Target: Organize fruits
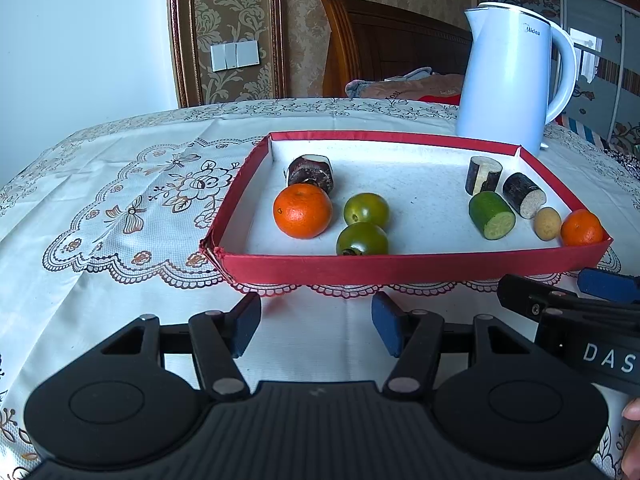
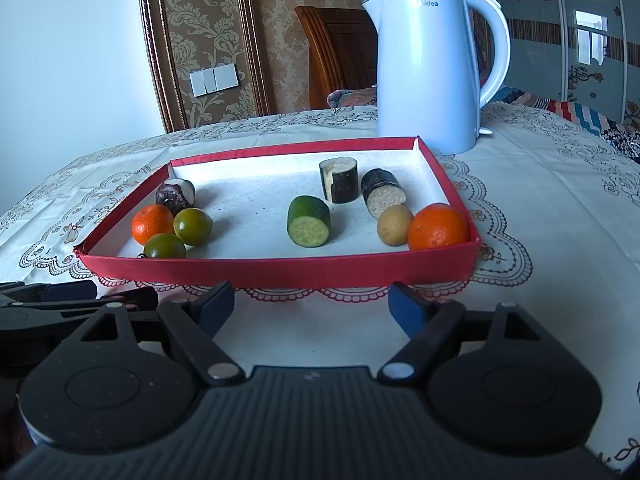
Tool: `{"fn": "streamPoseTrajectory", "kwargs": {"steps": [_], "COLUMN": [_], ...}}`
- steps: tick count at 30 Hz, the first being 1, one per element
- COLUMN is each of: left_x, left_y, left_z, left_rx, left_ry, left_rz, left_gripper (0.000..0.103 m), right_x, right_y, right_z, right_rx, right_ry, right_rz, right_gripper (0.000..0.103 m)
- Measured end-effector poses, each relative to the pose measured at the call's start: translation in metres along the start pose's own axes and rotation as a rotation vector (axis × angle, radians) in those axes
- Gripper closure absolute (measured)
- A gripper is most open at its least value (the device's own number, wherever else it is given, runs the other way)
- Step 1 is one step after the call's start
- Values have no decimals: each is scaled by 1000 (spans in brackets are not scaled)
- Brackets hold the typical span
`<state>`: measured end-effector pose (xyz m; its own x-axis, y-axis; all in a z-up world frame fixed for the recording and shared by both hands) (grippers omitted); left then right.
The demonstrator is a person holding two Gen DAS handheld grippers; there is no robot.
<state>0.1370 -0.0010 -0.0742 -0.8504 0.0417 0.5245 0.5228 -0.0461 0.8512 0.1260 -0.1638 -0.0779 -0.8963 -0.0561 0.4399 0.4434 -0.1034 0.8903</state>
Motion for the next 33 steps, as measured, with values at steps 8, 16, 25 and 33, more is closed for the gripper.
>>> {"fn": "streamPoseTrajectory", "kwargs": {"steps": [8, 16, 25, 33], "left_x": [0, 0, -1, 1], "left_y": [0, 0, -1, -1], "left_z": [0, -1, 1, 2], "left_rx": [0, -2, -3, -1], "left_ry": [0, -1, 2, -3], "left_rz": [-1, 1, 8, 15], "left_gripper": [43, 42, 42, 42], "right_x": [0, 0, 0, 0], "right_y": [0, 0, 0, 0], "right_z": [0, 0, 0, 0], "right_rx": [0, 0, 0, 0], "right_ry": [0, 0, 0, 0], "right_rz": [1, 1, 1, 2], "right_gripper": [20, 20, 20, 20]}}
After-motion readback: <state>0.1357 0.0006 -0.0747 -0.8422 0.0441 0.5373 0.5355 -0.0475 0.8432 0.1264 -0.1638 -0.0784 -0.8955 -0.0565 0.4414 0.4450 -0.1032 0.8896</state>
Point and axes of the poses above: each gripper's, at about its wrist camera, not at the fingertips, and x roughly against the way its jaws point, z to its left, y to its top, the point moved 7 cm from there along -x, roughly the way its jaws point, and after that the axes turned 5 degrees about -z, right-handed, at the moved point
